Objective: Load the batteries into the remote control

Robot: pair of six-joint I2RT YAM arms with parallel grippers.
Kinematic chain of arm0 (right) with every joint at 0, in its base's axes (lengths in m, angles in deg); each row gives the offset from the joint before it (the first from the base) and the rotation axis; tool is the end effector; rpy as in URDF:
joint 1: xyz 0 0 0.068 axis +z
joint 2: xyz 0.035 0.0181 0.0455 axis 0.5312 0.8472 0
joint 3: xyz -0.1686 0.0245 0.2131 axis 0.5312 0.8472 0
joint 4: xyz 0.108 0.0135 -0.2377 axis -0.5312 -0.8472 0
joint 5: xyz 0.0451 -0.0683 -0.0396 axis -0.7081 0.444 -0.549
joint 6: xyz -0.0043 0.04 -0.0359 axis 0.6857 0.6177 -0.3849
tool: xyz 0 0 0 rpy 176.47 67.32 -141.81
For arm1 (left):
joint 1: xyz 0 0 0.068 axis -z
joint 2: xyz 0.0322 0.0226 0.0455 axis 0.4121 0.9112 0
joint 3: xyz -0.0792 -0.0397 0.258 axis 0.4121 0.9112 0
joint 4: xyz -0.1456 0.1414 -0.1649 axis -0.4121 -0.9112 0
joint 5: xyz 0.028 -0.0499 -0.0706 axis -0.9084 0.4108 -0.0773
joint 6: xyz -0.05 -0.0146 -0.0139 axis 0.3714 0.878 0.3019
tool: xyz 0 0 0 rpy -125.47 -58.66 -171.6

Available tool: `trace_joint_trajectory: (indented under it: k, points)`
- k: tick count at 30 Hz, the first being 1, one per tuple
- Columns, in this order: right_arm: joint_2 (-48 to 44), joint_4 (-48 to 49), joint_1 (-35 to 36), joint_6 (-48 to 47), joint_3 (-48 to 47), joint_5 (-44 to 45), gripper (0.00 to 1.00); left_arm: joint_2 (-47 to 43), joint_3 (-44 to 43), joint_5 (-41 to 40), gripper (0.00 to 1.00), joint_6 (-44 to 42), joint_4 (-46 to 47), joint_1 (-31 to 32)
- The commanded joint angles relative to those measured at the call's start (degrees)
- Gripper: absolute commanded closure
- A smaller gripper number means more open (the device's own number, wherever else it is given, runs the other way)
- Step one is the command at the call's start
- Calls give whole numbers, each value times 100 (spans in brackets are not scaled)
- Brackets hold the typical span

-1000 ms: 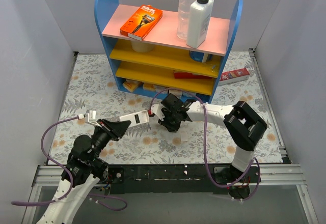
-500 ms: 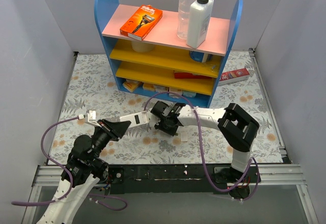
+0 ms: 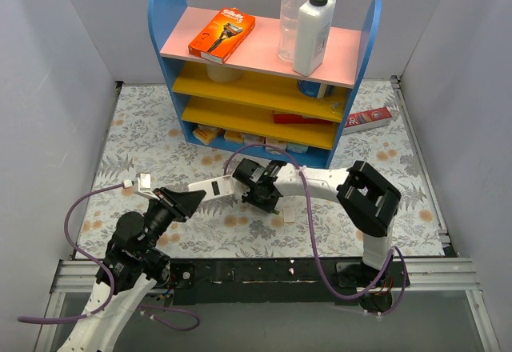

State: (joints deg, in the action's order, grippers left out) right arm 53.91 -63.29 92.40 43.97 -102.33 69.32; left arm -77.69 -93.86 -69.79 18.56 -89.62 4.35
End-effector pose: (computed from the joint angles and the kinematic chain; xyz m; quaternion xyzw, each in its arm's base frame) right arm 0.1862 0.3183 0.1666 -0.5458 0.8204 0.0183 0.1691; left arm 0.0680 -0.0391 0.2421 -0.3407 0.6446 -0.5875 0.3511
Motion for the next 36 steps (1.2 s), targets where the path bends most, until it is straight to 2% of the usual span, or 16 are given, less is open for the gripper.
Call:
trace_joint_trajectory:
  k: [1, 5, 12, 17, 22, 24, 28, 32, 36]
  points:
    - [118, -81, 33, 85, 248, -41, 91, -353, -38, 145, 100, 80, 185, -3]
    - [-434, 210, 16, 321, 520, -6, 98, -396, 225, 303, 100, 185, 421, 5]
    - [-1726, 1018, -81, 1270, 1152, 362, 99, -397, 893, 751, 100, 537, 1194, 5]
    - [-2966, 1633, -99, 2140, 1628, 1083, 99, -335, 1526, 1200, 100, 836, 2380, 5]
    - [-4194, 2810, -81, 2932, 2461, 1382, 99, -46, 2176, 1454, 100, 1090, 3749, -3]
    - [-4513, 3223, -64, 3055, 2735, 1391, 99, 322, 2344, 1586, 100, 1126, 4217, 5]
    - [-5067, 4154, 111, 3231, 3096, 1558, 99, 1026, 2757, 1674, 100, 1494, 5804, 5]
    - [-5314, 4700, 480, 3161, 3281, 1847, 99, 1905, 2854, 1771, 100, 1522, 6556, 5]
    - [-5516, 4807, 771, 2977, 3272, 2680, 99, 2406, 2933, 1780, 100, 1539, 7066, 14]
